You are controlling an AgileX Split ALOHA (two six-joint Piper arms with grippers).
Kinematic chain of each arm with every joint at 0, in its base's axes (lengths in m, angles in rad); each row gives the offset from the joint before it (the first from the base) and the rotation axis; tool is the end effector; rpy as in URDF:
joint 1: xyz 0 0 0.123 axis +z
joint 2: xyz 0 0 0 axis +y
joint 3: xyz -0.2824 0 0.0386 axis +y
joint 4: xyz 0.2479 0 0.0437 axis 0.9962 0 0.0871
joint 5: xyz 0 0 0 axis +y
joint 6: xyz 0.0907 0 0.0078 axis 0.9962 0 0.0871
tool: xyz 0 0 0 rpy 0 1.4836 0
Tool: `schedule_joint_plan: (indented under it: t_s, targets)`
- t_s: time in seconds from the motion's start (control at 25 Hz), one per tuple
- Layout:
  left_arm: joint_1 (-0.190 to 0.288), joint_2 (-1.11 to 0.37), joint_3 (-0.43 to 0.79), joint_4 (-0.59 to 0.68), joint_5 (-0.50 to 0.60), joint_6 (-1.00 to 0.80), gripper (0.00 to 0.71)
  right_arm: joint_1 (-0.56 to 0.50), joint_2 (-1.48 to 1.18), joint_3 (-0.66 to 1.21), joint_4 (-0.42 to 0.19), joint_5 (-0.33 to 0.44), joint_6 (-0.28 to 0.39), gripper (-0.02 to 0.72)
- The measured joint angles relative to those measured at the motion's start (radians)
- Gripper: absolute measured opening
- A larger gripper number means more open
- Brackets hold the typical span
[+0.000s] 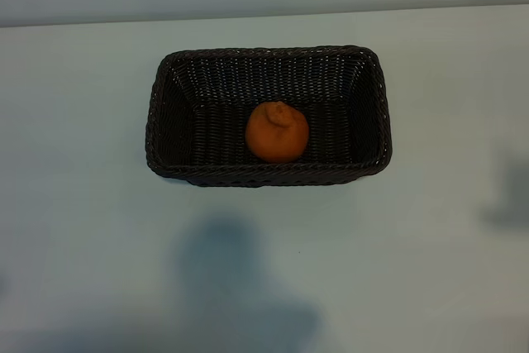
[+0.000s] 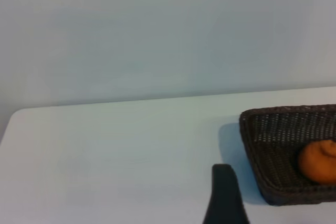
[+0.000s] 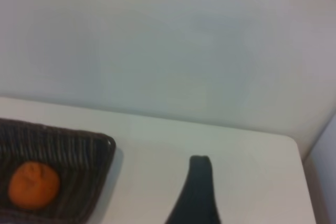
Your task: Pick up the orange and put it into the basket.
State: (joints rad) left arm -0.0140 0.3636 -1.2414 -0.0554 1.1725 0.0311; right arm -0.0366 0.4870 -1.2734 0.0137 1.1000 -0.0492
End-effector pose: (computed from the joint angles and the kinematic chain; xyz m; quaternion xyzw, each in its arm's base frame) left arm -0.0366 -0.0041 0.4593 0.0252 0.7759 -0.0212 0.6300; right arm 0.0014 0.0011 0.4751 -0.0063 0.7824 -0.0200 0.6224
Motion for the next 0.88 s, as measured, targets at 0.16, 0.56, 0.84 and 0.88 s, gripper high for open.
schedule_joint_plan:
  t_s: [0.16, 0.56, 0.84, 0.88]
  targets:
    - [-0.014, -0.079, 0.065, 0.014, 0.000, -0.004, 0.529, 0.000, -0.053, 0.051, -0.003, 0.006, 0.006, 0.602]
    - [-0.031, -0.243, 0.218, 0.055, 0.000, -0.031, 0.529, 0.000, -0.246, 0.223, 0.014, 0.046, 0.021, 0.602]
    - [-0.057, -0.264, 0.290, 0.055, 0.000, -0.031, 0.529, 0.032, -0.377, 0.368, 0.018, 0.101, 0.049, 0.601]
    - [-0.057, -0.272, 0.307, 0.055, 0.000, -0.031, 0.529, 0.037, -0.397, 0.387, 0.018, 0.112, 0.049, 0.601]
